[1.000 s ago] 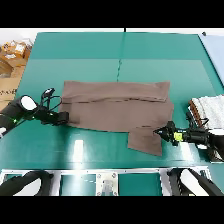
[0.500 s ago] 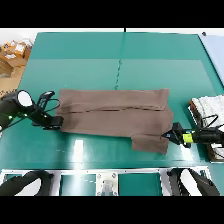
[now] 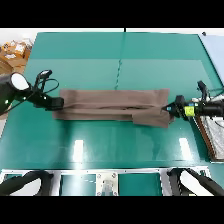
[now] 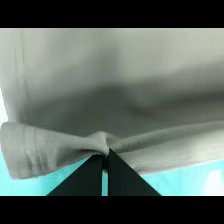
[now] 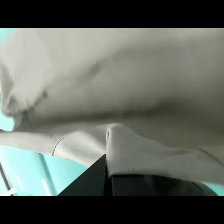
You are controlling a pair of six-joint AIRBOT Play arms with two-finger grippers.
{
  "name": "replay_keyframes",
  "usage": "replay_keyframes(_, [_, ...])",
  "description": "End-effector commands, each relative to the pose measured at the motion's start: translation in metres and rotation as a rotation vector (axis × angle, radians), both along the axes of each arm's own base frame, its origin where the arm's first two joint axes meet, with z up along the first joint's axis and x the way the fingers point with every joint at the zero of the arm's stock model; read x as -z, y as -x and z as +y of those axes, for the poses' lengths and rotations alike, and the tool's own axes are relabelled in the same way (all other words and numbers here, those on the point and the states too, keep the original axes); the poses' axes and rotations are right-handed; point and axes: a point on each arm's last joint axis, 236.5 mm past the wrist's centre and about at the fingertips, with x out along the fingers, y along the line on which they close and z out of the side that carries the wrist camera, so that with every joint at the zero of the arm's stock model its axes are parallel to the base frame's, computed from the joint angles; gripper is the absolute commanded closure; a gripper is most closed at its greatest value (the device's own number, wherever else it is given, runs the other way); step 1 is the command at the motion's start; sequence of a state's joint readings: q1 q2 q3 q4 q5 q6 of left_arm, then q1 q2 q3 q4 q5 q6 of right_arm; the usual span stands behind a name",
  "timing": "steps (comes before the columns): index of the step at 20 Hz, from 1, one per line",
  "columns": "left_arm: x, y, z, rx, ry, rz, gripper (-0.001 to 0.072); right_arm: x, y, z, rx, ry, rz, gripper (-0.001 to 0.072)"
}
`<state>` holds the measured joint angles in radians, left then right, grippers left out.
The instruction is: Fold the shirts.
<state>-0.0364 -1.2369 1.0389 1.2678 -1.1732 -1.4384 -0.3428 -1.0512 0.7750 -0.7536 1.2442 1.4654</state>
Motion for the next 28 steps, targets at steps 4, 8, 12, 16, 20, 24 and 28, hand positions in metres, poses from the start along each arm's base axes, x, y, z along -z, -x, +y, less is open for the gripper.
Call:
replay_keyframes(4, [0.026, -0.089, -0.007, -0.045, 0.032, -0.071, 0.0687, 0.054, -0.110, -0.017, 0.030, 0.016, 0.032, 0.0696])
replay_keyframes(8, [0.040, -0.134, -0.019, -0.082, 0.095, -0.122, -0.0013, 0.088, -0.147, -0.025, 0.013, -0.011, 0.080, 0.0546])
replay_keyframes(12, [-0.015, -0.153, 0.006, -0.068, 0.038, -0.184, 0.0002, 0.036, -0.160, -0.059, -0.129, 0.017, -0.073, 0.0477])
replay_keyframes(16, [-0.056, -0.161, 0.018, -0.071, 0.047, -0.214, 0.0002, 0.044, -0.126, -0.112, -0.184, 0.072, -0.030, 0.0140])
replay_keyframes(20, [-0.060, -0.161, 0.012, -0.070, 0.078, -0.213, 0.0002, 0.085, -0.084, -0.138, -0.228, 0.082, 0.024, 0.0046])
replay_keyframes(24, [-0.061, -0.161, 0.012, -0.095, 0.086, -0.208, 0.0002, 0.114, -0.071, -0.113, -0.266, -0.047, -0.023, 0.0025])
replay_keyframes(28, [-0.062, -0.161, 0.008, -0.095, 0.105, -0.206, 0.0003, 0.113, -0.099, -0.074, -0.249, -0.212, -0.139, 0.0025])
